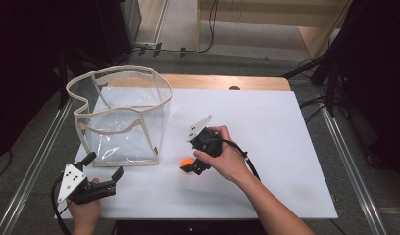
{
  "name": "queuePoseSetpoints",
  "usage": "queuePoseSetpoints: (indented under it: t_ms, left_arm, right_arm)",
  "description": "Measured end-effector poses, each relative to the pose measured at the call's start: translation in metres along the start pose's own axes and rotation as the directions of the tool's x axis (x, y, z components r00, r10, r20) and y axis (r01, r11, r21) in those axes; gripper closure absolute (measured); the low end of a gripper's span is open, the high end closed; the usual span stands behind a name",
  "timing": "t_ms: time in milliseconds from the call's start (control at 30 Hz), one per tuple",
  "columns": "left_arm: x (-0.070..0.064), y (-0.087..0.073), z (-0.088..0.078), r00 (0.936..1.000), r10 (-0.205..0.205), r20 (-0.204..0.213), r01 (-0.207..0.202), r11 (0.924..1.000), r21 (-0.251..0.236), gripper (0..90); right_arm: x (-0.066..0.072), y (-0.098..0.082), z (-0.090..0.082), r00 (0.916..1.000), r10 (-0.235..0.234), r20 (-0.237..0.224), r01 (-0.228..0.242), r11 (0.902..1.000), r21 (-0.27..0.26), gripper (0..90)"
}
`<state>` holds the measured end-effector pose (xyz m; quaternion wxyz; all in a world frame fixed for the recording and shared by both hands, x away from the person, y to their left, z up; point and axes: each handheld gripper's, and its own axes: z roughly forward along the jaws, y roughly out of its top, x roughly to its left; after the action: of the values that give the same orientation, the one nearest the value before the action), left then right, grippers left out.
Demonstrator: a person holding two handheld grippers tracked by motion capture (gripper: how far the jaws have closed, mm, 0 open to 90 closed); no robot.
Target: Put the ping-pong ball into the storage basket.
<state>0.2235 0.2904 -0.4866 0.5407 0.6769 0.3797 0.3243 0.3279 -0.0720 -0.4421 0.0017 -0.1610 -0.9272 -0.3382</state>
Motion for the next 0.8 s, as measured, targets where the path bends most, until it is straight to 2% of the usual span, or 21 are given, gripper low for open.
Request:
queuePoseSetpoints:
  t_ms: [200, 233, 267, 300, 433, 467, 800]
  left_arm:
    - [0.000, 0.000, 0.000, 1.0000, 0.000, 0.001, 0.000, 1.0000, 0.000, 0.0]
    - [0.000, 0.000, 0.000, 1.0000, 0.000, 0.001, 0.000, 1.0000, 0.000, 0.0]
    - [0.000, 0.000, 0.000, 1.0000, 0.000, 0.001, 0.000, 1.0000, 0.000, 0.0]
    - [0.000, 0.000, 0.000, 1.0000, 0.000, 0.001, 0.000, 1.0000, 0.000, 0.0]
    - [0.000, 0.000, 0.000, 1.0000, 0.001, 0.001, -0.001, 1.0000, 0.000, 0.0]
    - [0.000, 0.000, 0.000, 1.0000, 0.001, 0.001, -0.001, 1.0000, 0.000, 0.0]
    - [0.000, 0.000, 0.000, 1.0000, 0.000, 0.001, 0.000, 1.0000, 0.000, 0.0]
  right_arm:
    - [0.000, 0.001, 0.007, 0.9996, -0.010, -0.025, 0.011, 0.9989, 0.044, 0.0]
    - [0.000, 0.001, 0.007, 0.9996, -0.010, -0.025, 0.011, 0.9989, 0.044, 0.0]
    - [0.001, 0.001, 0.007, 0.9999, 0.002, -0.017, 0.000, 0.9978, 0.066, 0.0]
    - [0.001, 0.001, 0.010, 0.9999, -0.008, -0.015, 0.009, 0.9961, 0.088, 0.0]
    - [0.002, 0.001, 0.013, 0.9998, -0.006, -0.017, 0.008, 0.9933, 0.116, 0.8]
    - [0.001, 0.001, 0.015, 1.0000, -0.002, -0.006, 0.003, 0.9932, 0.117, 13.0]
    - [0.004, 0.002, 0.027, 0.9997, -0.013, -0.022, 0.016, 0.9819, 0.189, 13.3]
